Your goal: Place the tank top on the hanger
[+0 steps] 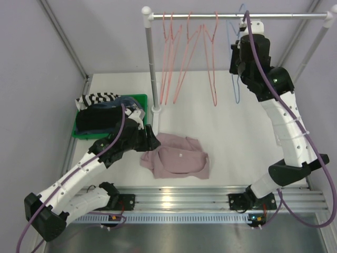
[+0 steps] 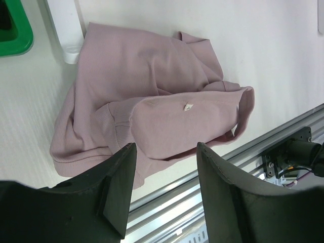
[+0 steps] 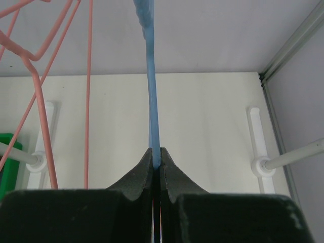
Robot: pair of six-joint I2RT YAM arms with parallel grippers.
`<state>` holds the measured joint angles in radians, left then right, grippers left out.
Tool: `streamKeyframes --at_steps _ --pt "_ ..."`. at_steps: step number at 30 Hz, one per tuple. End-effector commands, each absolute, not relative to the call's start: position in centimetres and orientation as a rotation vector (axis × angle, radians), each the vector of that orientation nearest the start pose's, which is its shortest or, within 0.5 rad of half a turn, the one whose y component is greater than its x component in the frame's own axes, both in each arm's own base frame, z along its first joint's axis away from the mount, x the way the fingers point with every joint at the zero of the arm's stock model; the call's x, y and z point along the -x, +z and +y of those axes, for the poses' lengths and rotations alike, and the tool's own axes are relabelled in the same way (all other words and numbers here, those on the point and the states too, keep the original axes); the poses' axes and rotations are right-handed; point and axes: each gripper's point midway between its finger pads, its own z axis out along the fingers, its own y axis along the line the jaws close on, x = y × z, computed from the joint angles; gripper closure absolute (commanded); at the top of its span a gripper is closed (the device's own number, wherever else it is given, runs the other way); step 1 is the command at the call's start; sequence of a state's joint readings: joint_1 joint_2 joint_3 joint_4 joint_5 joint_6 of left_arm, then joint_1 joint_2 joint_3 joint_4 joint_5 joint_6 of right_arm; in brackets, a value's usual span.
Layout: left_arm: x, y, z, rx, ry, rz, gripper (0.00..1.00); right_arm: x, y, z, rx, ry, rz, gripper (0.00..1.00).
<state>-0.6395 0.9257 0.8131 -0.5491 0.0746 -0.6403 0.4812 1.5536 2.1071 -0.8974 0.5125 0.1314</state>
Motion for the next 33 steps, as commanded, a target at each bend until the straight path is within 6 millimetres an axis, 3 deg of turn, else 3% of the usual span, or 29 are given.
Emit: streamKeyframes --at_steps 1,14,20,21,23,24,26,27,28,29,30,32,33 --pt "-21.2 18.6 -20.5 -0.062 -0.78 2.299 0.44 -37.4 47.1 9.9 -0.055 -0.029 1.779 1.0" --pt "-21.3 18.0 -20.5 -0.066 -0.766 2.311 0.43 -33.2 45.9 8.8 -0.049 0.043 1.796 1.0" --pt "-21.5 17.3 -20.2 -0.054 -0.732 2.331 0.43 -30.7 44.2 8.9 -0.028 0.109 1.842 1.0" --pt "-21.4 16.8 -19.9 -0.047 -0.714 2.346 0.43 -30.4 42.7 9.2 -0.017 0.121 1.88 1.0" --pt "-21.4 16.1 -19.6 -0.02 -0.692 2.365 0.43 -28.4 41.8 9.8 -0.006 0.211 1.904 1.0" --pt "-21.3 15.9 -19.5 -0.012 -0.689 2.371 0.44 -28.0 39.8 10.0 0.003 0.22 1.95 1.0" --pt "-21.2 14.9 -19.3 0.015 -0.672 2.398 0.44 -25.9 38.8 10.5 0.018 0.31 1.96 1.0" --pt "-21.2 14.5 -19.3 0.023 -0.663 2.409 0.45 -25.4 36.4 10.9 0.033 0.323 2.013 1.0" --pt "-21.0 14.0 -19.2 0.031 -0.655 2.424 0.45 -24.2 36.1 11.0 0.025 0.372 2.006 1.0" --pt "-21.1 13.4 -19.2 0.047 -0.649 2.44 0.45 -23.3 35.1 12.1 0.06 0.438 2.027 1.0" --pt "-21.0 13.1 -19.2 0.053 -0.643 2.449 0.46 -22.9 32.8 12.6 0.072 0.455 2.072 1.0" --pt "-20.8 12.1 -19.3 0.072 -0.636 2.475 0.47 -20.9 31.5 14.0 0.102 0.563 2.085 1.0" --pt "-20.6 11.9 -19.4 0.072 -0.635 2.482 0.48 -20.4 29.8 14.5 0.117 0.571 2.12 1.0"
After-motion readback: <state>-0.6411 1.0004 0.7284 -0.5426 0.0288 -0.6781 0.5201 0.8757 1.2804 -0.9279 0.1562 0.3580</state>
